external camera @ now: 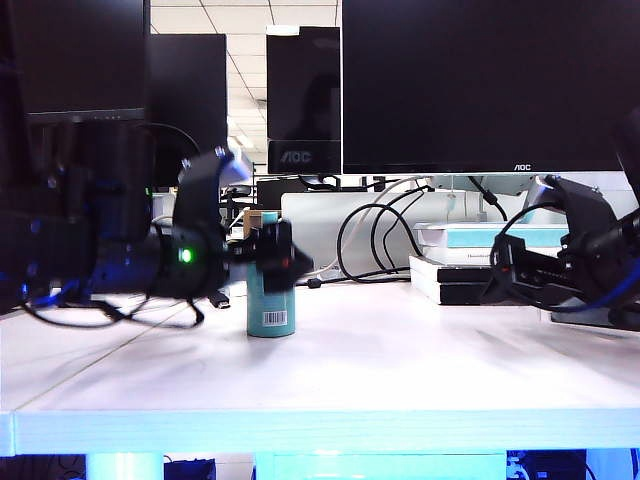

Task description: Pick up the sprayer with the left hand and remove the lid with the right hand then place it on the table.

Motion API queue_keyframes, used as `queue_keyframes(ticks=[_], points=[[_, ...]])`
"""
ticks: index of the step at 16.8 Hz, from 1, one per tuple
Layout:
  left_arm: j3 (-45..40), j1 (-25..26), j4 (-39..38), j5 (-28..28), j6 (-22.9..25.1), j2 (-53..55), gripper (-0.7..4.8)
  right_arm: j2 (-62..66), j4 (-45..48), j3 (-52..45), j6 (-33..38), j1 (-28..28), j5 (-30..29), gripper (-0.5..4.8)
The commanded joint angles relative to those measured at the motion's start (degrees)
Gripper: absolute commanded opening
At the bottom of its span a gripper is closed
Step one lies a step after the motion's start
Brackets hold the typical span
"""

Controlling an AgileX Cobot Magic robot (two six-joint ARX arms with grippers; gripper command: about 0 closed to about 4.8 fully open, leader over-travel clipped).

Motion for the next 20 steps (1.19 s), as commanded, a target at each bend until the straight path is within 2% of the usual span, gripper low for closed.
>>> queue_keyframes(ticks=[1,3,5,7,9,11,12,13,14,15,16,17,18,20], points=[[0.02,0.00,-1.05,-1.49,2.60,-5.60,4.79,-1.44,3.08,0.07,1.73,-0.07,-2.86,4.79],[-0.04,0.09,-7.26,-3.89,6.45,-10.93,4.79,-4.68,3.04,0.11,1.73,-0.28,-2.78,4.79],[-0.07,1.07,-17.11,-4.02,6.93,-20.09,4.79,-11.78,0.92,0.17,1.73,-0.52,-1.44,4.79],[-0.07,1.97,-26.69,-7.08,7.65,-30.82,4.79,-20.96,-2.93,0.20,1.51,-0.87,0.50,4.79],[0.02,2.36,-38.18,-14.73,12.39,-45.27,4.79,-33.33,-10.80,0.22,1.46,-0.92,4.28,4.79],[0.17,2.38,-48.13,-20.37,17.29,-58.29,4.79,-44.06,-16.79,0.26,1.31,-0.92,5.03,4.72],[0.15,2.38,-52.02,-23.37,17.70,-64.08,4.08,-48.92,-19.45,0.26,1.33,-0.92,5.03,2.52],[0.15,2.40,-54.88,-25.86,17.68,-68.35,3.32,-52.41,-21.55,0.26,1.20,-0.92,5.03,1.11],[0.15,2.40,-59.36,-30.27,17.84,-75.43,2.50,-58.18,-25.18,0.26,0.15,-0.90,4.96,0.39],[0.15,2.40,-64.06,-33.79,18.58,-81.66,2.31,-63.23,-29.64,0.22,-0.66,-0.85,5.16,0.38],[0.15,2.40,-69.53,-35.71,19.30,-87.01,2.00,-66.97,-33.70,0.11,-2.05,-0.85,5.95,0.15],[0.09,2.40,-76.81,-38.40,19.34,-92.35,1.55,-71.65,-39.87,-0.28,-3.21,-0.85,9.18,-0.05],[-0.07,2.40,-84.78,-40.61,19.39,-96.70,1.50,-74.03,-43.01,-0.79,-3.39,-0.85,11.08,-0.05],[-2.95,2.40,-91.19,-43.47,19.30,-103.19,1.48,-78.51,-40.76,-5.29,-3.10,-0.79,11.32,-0.05]])
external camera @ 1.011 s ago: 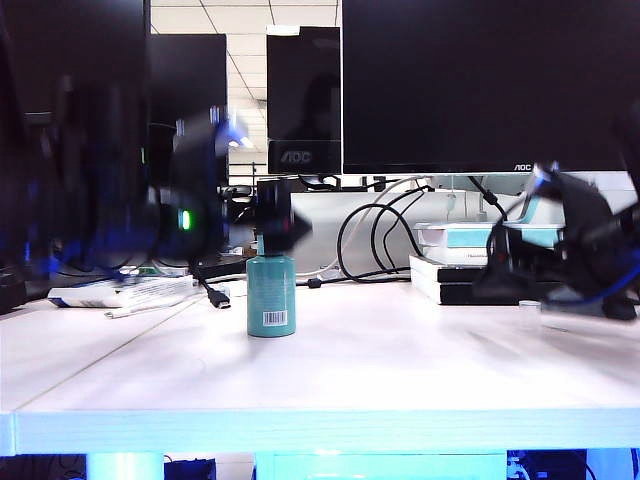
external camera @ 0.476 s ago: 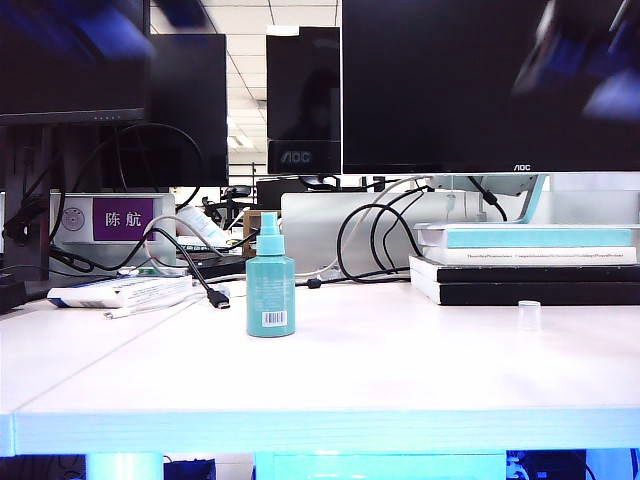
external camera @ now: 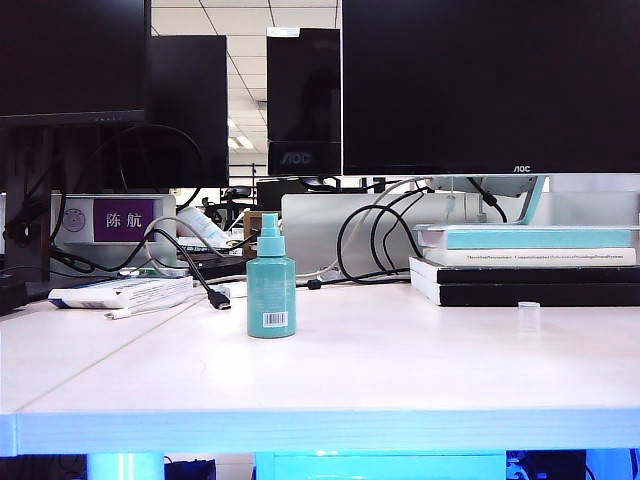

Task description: Pick up the sprayer with the left hand and remove the lid with the right hand then place it on the table.

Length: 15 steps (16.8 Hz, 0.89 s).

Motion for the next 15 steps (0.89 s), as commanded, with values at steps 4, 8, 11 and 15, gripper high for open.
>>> queue_keyframes(ticks=[4,8,11,15], points=[[-14.80,0.00,-4.50,4.63,-1.51,-18.53,0.83,-11.74,5.22,-15.47,2.12,0.13,1.09,-0.05],[-29.46,0.00,14.25,7.04,-10.69,-19.28,0.51,-12.81,13.40,-24.33,4.61,0.11,2.71,-0.05],[-35.87,0.00,15.08,8.98,-4.11,-19.30,0.51,-12.81,13.33,-28.44,4.11,0.13,3.61,-0.05],[-39.23,0.00,5.14,11.85,-4.07,-19.37,0.53,-12.76,4.46,-29.40,3.87,0.09,4.07,0.00]])
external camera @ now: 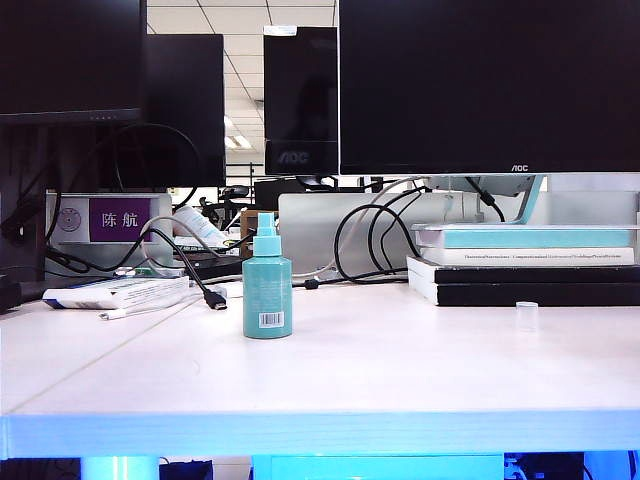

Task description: Pick up the sprayer with the left hand and remove the lid with the right hand then place it on the table.

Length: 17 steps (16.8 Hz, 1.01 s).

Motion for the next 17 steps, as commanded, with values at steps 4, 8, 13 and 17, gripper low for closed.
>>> queue_keyframes(ticks=[4,8,13,17], points=[[-0.94,0.04,-8.24,-0.24,0.04,-0.07,0.54,-0.04,-13.00,-0.28,-0.28,-0.02,0.46,0.00],[-0.94,0.04,-6.80,-0.61,-2.58,-0.07,0.54,-0.11,-11.67,-0.28,0.20,0.00,0.09,0.00],[-0.94,0.04,-6.82,-0.44,-2.58,-0.07,0.53,-0.11,-11.72,-0.28,0.17,0.00,0.04,-0.01],[-0.92,0.09,-6.82,-0.55,-2.58,-0.77,0.53,-2.49,-13.29,-0.28,0.17,-0.37,0.00,-0.01]])
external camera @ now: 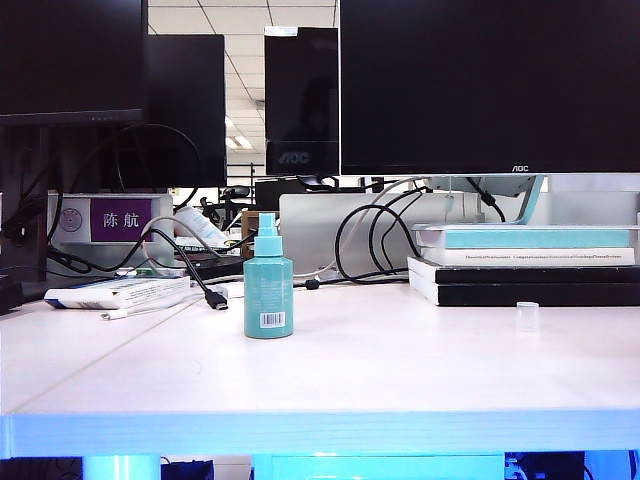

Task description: Pick up the sprayer with the left hand and remove the lid with the right hand then place it on the table.

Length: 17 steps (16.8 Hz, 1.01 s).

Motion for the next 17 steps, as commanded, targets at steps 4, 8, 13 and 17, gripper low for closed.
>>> queue_keyframes(ticks=[4,8,13,17], points=[[0.04,14.40,0.17,5.33,-0.17,-2.40,0.54,-14.93,-1.60,-0.20,0.20,-2.95,0.09,-0.01],[0.04,34.14,-0.50,7.43,-0.15,-2.40,0.53,-14.93,-2.32,-0.31,0.20,-3.10,-0.04,-0.01],[0.04,33.90,5.55,26.60,-0.15,-2.43,0.54,-14.93,-1.95,-0.31,0.20,-3.10,0.22,-0.01],[0.04,32.48,8.83,26.67,-0.15,-2.40,0.54,-14.93,-1.97,-0.31,0.20,-2.93,0.17,-0.01]])
